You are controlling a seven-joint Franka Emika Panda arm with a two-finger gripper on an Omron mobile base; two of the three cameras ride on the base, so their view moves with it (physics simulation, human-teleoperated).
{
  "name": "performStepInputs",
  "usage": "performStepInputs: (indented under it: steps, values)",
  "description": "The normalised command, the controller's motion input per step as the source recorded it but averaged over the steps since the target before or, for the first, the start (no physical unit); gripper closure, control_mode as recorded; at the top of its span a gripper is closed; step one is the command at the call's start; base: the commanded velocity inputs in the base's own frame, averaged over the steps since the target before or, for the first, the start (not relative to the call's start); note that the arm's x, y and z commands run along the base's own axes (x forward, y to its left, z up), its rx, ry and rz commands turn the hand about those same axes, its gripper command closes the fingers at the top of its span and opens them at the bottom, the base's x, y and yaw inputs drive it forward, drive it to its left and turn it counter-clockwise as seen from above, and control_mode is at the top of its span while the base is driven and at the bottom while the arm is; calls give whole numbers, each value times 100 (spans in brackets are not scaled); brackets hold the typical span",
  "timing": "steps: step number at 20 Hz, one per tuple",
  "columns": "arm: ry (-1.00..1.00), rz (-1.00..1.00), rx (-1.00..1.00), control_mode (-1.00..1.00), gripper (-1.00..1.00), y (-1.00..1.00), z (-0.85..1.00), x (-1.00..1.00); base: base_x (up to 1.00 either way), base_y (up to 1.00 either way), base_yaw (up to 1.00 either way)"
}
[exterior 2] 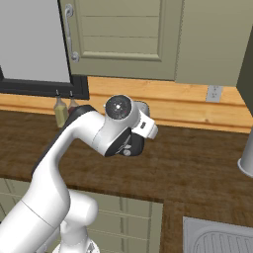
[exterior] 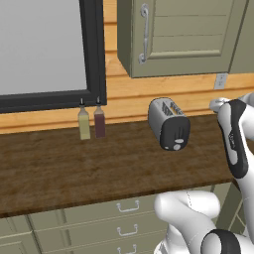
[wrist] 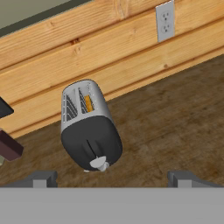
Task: Start the toaster. Once the lever pops up, take the bread to the plate on the dining counter.
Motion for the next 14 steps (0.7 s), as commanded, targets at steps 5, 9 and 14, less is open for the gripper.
performStepInputs:
  steps: [5,9,14]
  values:
    - [0,0,0,-100,-100,0,0,0,0,0,0]
    - [0,0,0,-100,-100,0,0,0,0,0,0]
    - [0,0,0,-100,-100,0,0,0,0,0,0]
